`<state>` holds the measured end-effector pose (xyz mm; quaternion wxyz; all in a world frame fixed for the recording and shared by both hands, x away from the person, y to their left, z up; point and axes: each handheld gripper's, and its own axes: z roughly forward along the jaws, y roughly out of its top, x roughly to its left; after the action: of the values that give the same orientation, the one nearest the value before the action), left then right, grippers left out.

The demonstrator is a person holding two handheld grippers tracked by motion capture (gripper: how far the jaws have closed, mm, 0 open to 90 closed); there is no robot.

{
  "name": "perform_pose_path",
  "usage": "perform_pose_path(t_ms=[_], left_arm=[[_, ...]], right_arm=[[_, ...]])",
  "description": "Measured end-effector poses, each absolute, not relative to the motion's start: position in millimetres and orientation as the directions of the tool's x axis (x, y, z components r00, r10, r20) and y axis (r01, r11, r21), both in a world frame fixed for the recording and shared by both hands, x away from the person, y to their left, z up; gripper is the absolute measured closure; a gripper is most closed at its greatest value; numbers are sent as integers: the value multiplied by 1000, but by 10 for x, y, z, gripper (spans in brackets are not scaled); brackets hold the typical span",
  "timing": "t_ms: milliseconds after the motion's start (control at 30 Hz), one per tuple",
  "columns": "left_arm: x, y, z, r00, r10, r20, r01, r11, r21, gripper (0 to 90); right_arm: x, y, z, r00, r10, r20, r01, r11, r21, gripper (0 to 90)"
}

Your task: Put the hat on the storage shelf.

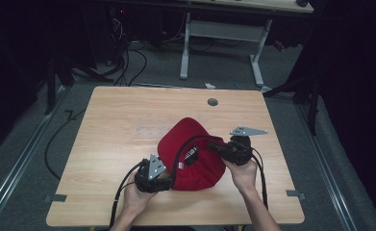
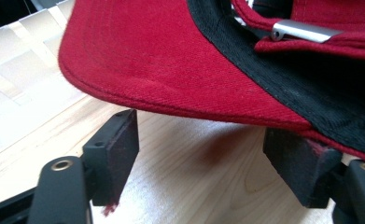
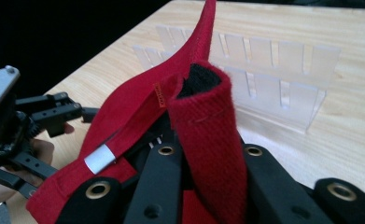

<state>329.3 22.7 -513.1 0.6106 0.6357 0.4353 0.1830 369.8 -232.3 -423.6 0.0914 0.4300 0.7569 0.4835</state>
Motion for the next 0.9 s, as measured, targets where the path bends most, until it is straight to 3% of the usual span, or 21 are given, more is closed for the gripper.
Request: perform_pose_path(t_ms=[433, 900], left_arm=[[3210, 268, -5046, 541, 790, -288, 319, 124, 940, 226], [3160, 314, -4902, 577, 783, -231, 246, 103, 964, 230]], right_arm=[[3605, -2348, -4315, -599, 756, 264, 600, 205, 773, 846], [3604, -2336, -4361, -610, 742, 278, 629, 240, 740, 845]])
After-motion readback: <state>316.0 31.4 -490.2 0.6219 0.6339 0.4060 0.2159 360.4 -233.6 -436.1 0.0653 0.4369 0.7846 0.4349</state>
